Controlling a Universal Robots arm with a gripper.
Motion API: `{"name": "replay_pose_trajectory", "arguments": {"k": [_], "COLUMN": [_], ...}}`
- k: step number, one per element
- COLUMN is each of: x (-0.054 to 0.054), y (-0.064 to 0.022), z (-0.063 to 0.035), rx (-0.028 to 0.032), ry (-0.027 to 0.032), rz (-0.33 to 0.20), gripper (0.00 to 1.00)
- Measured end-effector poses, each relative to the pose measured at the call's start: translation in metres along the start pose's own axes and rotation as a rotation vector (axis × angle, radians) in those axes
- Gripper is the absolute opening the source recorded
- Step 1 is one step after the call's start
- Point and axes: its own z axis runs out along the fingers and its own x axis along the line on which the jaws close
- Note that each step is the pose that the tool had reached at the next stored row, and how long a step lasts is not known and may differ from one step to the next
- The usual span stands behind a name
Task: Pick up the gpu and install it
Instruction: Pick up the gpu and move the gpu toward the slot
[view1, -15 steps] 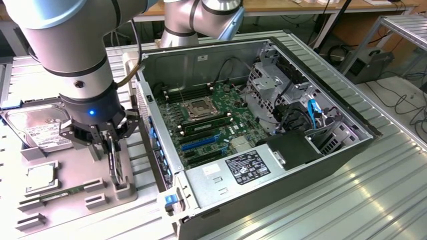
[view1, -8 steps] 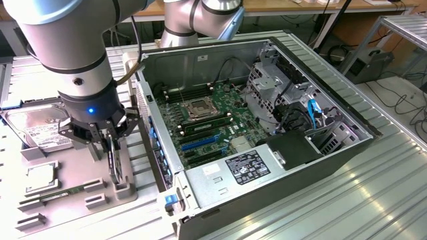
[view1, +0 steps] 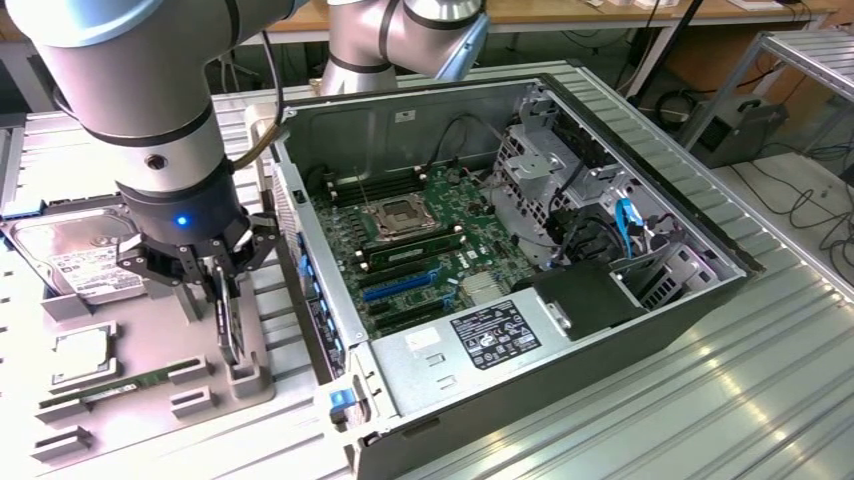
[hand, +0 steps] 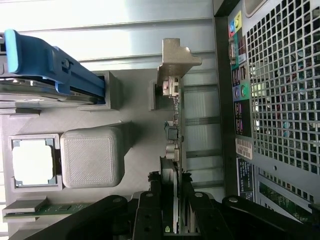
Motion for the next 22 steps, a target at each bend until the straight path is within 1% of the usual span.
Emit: {"name": "replay_pose_trajectory", "arguments": {"k": [22], "x": [0.0], "y": [0.0004], "z": [-0.0121], "rx": [0.0001], "ry": [0.0001], "rz": [0.0], "gripper": [0.26]}}
